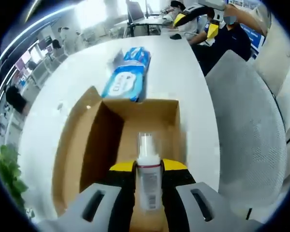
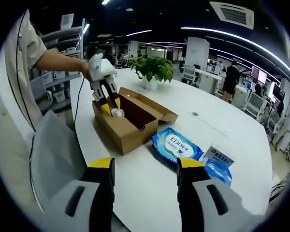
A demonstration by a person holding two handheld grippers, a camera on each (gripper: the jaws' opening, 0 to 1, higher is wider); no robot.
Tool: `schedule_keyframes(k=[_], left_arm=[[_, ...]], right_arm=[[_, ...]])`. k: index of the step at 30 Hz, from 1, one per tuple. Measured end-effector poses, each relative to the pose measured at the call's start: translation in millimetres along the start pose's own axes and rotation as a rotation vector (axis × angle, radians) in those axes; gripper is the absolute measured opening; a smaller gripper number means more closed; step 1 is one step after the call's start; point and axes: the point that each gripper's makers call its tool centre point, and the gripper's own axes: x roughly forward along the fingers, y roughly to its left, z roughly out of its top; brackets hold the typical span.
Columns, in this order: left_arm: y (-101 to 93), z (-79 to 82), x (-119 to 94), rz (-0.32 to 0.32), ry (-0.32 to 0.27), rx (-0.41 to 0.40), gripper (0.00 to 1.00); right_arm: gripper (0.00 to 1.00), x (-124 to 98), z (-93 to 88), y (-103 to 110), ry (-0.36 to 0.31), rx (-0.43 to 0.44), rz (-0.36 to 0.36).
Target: Operate the shoe box by opening the lid, removing the specified soft item, and placing it in the target area until the item is outside and the box remains undamaged.
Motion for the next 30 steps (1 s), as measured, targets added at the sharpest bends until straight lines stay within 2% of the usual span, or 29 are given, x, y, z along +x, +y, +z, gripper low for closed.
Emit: schedule_keyframes(k=[8,15,30], left_arm=[[-11.1,23.8,-3,-0.034,-0.058,0.056,0.17],[-30.4,46.9,-6,-0.091,-0.102,0.095,0.17],[-64.8,82.8,-10,-0.17,-0.167,0.162,0.17]], right_arm=[[0.42,13,10.4,11,-0.013,-0.034,0.054],[0.4,25,19.1,22,-0.016,-0.071,0.108],[0.34,50,34.1,64,-0.003,-0.219,0.265]])
